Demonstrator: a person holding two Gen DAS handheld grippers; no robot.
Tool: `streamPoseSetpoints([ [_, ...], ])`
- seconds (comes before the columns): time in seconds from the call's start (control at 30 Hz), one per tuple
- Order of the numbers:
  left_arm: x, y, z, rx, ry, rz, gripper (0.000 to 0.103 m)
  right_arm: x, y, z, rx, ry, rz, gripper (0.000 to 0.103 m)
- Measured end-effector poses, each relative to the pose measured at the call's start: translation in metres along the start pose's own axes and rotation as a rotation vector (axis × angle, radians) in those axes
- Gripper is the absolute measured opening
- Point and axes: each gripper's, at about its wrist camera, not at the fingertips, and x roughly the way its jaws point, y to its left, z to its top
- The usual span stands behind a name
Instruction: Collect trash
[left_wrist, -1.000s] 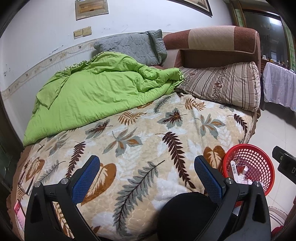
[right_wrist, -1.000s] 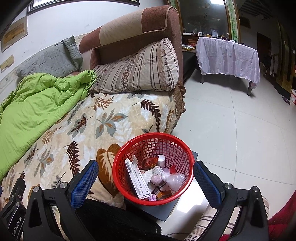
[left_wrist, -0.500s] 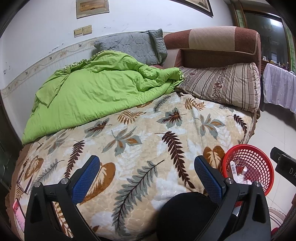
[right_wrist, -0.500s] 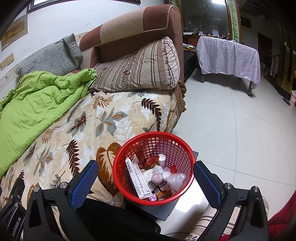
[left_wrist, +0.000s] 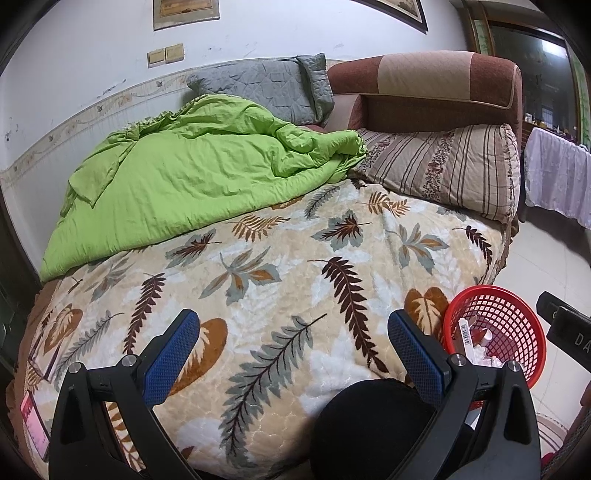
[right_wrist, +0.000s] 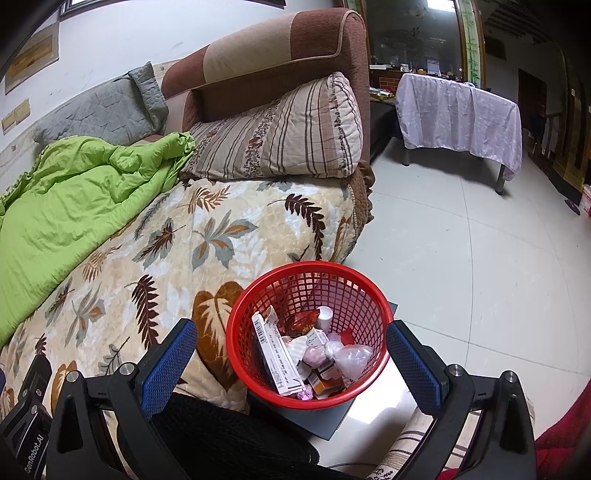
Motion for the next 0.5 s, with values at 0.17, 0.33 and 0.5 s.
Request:
streamPoseSetpoints([
  [0.17,0.0007,-0.0013,-0.0010,-0.003,0.001,0.000,0.101,0.0006,0.0012,0.0013,-0.005,0.001,-0.001,0.103],
  [0.33,0.0008,-0.0053,-0.0024,-0.005,0.002,-0.002,0.101,0.0022,0.0022,0.0011,-0.010,0.005,-0.004,0.103],
  [0.5,0.0034,-0.0009,-0.0017,-0.009,0.004,-0.001,0.101,0.0047,0.0044,0.0012,-0.021,0.009,-0.007,0.103],
])
